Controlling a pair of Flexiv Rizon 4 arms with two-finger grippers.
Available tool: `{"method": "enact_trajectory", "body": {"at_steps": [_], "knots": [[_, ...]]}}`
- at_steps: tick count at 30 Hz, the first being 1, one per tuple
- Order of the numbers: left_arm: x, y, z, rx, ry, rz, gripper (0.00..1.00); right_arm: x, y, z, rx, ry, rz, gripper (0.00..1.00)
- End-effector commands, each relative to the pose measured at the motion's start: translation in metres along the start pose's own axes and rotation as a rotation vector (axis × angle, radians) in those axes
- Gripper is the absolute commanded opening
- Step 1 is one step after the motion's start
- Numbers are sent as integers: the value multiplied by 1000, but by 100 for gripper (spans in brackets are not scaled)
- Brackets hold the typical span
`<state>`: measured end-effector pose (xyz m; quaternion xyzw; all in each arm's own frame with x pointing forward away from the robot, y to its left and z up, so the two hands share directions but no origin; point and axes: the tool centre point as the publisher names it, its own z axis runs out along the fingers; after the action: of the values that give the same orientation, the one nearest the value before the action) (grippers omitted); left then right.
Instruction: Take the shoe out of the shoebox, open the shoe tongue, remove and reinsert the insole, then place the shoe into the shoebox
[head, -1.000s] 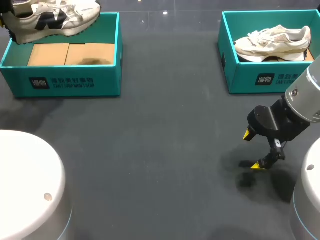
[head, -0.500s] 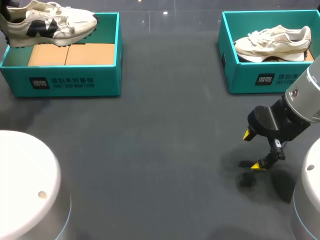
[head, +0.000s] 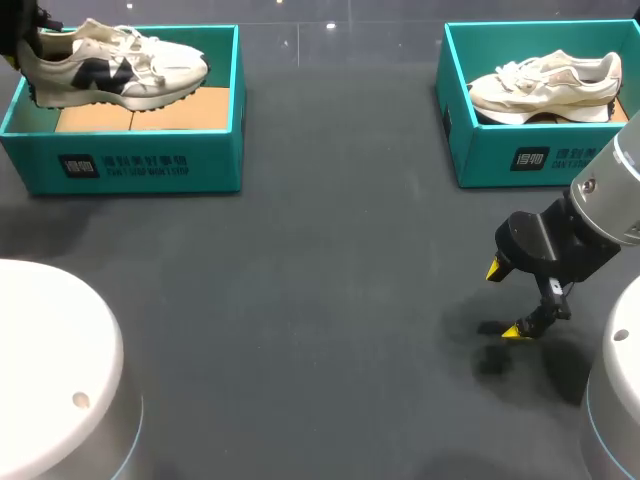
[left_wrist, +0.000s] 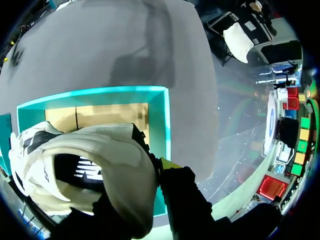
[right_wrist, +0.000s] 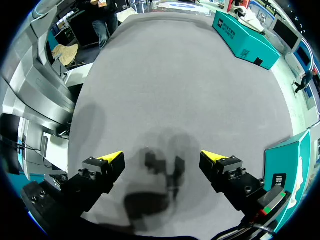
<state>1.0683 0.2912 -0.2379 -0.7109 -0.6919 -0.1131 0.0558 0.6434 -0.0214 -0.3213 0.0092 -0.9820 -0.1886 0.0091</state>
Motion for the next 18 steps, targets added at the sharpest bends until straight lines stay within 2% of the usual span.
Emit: {"method": "enact_trajectory", "body": {"at_steps": [1, 8, 18], "knots": [[-10, 1, 12, -5, 16, -2, 0, 2, 0, 0, 2, -3, 1, 100], [-19, -1, 32, 7, 56, 11, 0, 2, 0, 0, 2, -3, 1, 100], [-22, -7, 50, 20, 61, 28, 0, 2, 0, 0, 2, -3, 1, 100]]}}
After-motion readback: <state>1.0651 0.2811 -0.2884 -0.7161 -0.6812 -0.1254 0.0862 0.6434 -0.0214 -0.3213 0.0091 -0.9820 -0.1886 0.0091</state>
